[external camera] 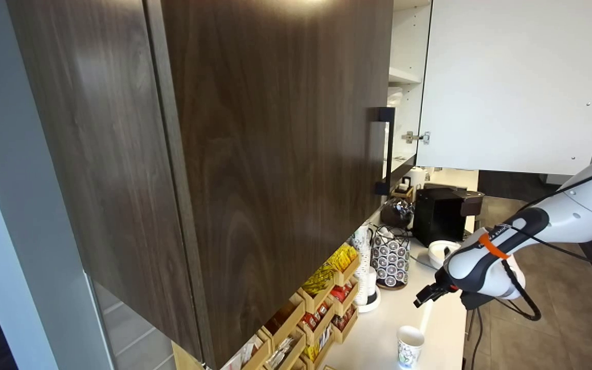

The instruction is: Remove the coffee cup from the upper cabinet and put it in the coffee cup on the counter then place the two coffee cups in the upper cabinet

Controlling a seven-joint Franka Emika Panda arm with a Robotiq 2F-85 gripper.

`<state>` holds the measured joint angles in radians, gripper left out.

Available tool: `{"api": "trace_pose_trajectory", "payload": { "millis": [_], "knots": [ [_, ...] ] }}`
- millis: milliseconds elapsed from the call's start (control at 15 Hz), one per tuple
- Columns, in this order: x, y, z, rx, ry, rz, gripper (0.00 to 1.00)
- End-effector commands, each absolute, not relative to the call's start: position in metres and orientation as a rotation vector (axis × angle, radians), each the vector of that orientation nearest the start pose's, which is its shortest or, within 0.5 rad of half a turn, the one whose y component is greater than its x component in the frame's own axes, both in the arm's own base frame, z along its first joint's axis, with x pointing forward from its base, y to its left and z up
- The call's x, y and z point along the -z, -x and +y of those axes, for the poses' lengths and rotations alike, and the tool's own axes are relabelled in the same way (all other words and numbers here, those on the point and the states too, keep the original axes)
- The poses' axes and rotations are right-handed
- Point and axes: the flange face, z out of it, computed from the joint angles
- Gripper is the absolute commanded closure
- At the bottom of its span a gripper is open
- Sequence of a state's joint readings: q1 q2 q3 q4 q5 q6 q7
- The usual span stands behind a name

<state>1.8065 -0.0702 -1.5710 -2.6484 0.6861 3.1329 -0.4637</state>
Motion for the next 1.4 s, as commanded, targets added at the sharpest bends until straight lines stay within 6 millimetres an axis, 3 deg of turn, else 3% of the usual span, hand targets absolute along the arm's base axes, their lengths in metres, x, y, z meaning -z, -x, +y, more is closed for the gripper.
{"api": "trace_pose_trajectory", "payload": {
  "millis": [0, 267, 533, 933, 1333],
  "knots": [
    [-0.288, -0.460, 0.046, 0.519, 2.930, 0.037, 0.00],
    [-0.280, -0.464, 0.050, 0.265, 2.991, 0.038, 0.00],
    [-0.268, -0.459, 0.064, 0.124, 2.985, 0.026, 0.00],
    [-0.242, -0.454, 0.079, 0.119, 2.972, -0.008, 0.00],
    [-0.198, -0.486, 0.071, 0.199, 2.961, -0.002, 0.00]
  ]
}}
